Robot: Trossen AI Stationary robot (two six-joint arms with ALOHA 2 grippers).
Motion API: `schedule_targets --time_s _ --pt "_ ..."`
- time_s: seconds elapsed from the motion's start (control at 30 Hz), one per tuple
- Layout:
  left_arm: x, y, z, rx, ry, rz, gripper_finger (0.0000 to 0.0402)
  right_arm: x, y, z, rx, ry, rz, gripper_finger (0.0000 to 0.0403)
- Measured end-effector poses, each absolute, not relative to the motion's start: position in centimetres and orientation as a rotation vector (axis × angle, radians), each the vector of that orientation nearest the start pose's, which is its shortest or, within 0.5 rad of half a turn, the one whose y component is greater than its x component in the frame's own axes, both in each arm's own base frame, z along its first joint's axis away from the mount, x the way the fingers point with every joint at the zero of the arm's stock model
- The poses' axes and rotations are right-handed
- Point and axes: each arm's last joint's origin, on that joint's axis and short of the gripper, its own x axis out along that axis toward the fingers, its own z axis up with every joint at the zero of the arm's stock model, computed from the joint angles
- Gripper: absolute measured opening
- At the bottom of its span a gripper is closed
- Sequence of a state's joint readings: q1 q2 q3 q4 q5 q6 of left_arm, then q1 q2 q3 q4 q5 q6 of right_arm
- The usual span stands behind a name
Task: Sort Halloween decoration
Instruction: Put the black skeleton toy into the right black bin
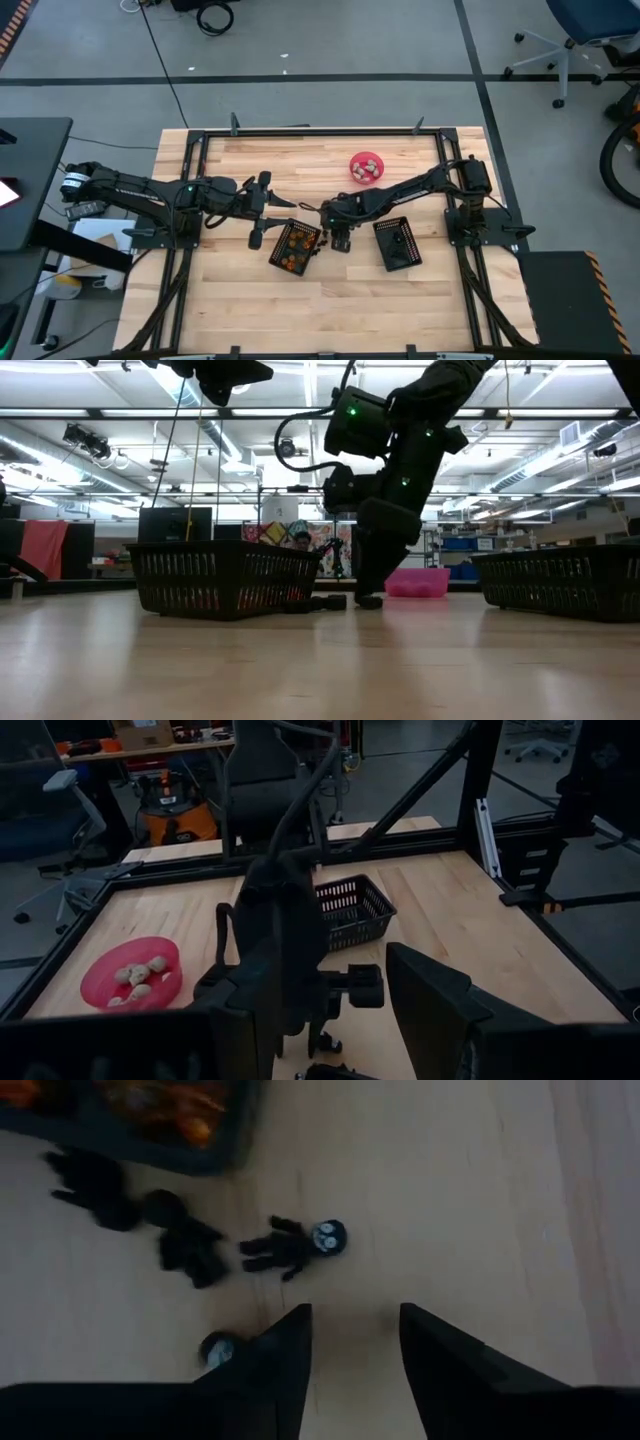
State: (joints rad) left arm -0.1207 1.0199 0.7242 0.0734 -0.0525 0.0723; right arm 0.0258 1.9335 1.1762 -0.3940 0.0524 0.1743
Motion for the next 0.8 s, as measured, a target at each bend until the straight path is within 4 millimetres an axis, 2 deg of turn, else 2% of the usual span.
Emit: schedule_targets --time_s 0.4,0.57,0.67,0.8 --pt "22.6 -2.6 29.3 0.094 0.225 -0.076 0.0155 37.4 1.1 14.8 0.073 1.126 -0.093 0.0192" --pt "22.7 -2.2 29.2 0.093 0.231 -0.062 0.0155 37.2 1.4 15.6 0.169 1.109 -0.138 0.0195" --pt "22.7 -2.0 29.2 0.092 0.231 -0.052 0.0155 37.1 2.2 15.4 0.198 1.115 -0.147 0.0195" --pt "22.7 -1.8 29.2 0.087 0.232 -0.042 0.0155 37.0 3.9 14.7 0.134 1.130 -0.179 0.0195"
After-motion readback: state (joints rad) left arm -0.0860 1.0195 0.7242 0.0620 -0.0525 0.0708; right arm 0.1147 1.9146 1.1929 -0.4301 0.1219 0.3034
